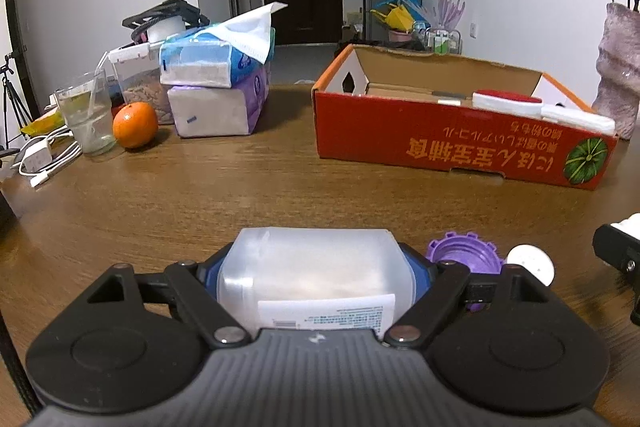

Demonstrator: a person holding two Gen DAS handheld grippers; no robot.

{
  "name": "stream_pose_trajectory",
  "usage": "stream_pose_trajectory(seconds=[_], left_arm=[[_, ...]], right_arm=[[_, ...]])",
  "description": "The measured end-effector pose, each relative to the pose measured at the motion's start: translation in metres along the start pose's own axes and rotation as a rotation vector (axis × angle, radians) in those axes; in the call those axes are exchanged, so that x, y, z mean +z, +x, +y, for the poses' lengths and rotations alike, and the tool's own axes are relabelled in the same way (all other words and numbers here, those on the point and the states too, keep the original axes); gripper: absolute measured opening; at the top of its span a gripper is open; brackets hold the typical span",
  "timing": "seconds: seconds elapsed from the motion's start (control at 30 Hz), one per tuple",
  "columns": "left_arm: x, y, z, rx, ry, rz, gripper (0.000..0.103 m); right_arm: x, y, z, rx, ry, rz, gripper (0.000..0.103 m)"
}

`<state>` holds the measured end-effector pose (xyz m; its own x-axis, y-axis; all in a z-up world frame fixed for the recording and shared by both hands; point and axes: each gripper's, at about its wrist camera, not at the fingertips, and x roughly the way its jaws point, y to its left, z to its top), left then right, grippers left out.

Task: Organize rigid objects
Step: 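Carry the translucent box and white spray bottle with both tools over the cardboard box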

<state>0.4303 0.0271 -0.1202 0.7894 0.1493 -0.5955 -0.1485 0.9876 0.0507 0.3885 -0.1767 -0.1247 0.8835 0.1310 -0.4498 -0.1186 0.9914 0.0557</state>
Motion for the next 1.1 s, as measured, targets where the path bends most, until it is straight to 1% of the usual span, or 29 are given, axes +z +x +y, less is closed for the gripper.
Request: stream_pose_trajectory(seconds=[0.33, 0.5, 0.7, 1.1], left_arm=[[0.016, -0.028, 0.003, -0.019, -0.023, -0.099, 0.083], [0.025, -0.036, 0.0, -0.03, -0.035, -0.131, 0.083], [0.037, -0.035, -0.004, -0.047, -0.062, -0.151, 0.083], [0.062, -0.023, -0.012, -0.047, -0.102, -0.184, 0.083]], right_arm=[[0.011, -0.007, -0.003, 0.001, 0.041, -0.046, 0.098], [0.02, -0.011, -0.001, 0.01, 0.061, -0.076, 0.098], [0.028, -0.012, 0.002, 0.023, 0.071, -0.105, 0.098], [0.046, 0.0, 0.005, 0.04, 0.099, -0.137, 0.098]])
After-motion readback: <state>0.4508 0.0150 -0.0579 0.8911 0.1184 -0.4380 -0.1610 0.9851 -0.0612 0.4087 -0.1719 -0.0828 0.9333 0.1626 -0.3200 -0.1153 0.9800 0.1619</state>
